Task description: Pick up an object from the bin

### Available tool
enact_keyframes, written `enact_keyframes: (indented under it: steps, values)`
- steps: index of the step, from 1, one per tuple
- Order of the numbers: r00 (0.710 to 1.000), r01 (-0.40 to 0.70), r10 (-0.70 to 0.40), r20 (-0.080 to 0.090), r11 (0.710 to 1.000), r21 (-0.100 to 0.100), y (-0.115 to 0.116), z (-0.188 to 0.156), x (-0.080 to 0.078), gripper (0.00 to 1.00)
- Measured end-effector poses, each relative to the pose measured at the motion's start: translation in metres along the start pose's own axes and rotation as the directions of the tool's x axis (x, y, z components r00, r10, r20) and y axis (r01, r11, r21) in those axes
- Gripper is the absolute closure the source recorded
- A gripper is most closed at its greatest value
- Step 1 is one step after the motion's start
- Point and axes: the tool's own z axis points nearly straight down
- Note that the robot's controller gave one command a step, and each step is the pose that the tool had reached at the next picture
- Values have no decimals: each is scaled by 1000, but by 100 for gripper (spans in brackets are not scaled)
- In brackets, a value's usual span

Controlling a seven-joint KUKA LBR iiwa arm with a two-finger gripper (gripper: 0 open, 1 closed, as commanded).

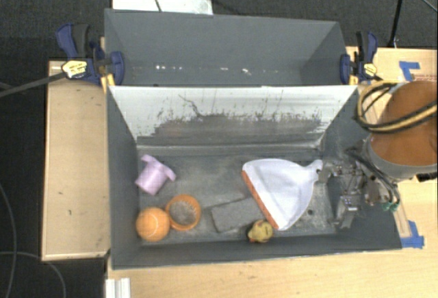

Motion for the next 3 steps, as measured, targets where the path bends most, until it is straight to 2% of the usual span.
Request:
enact_keyframes:
  steps: [1,2,3]
  values:
    - [1000,5,-5,8,1000,1,0,-4,-2,0]
    - [992,129,-129,10,992,3,5,17,-49,0]
    - [981,194,-194,12,981,4,3,14,-88,0]
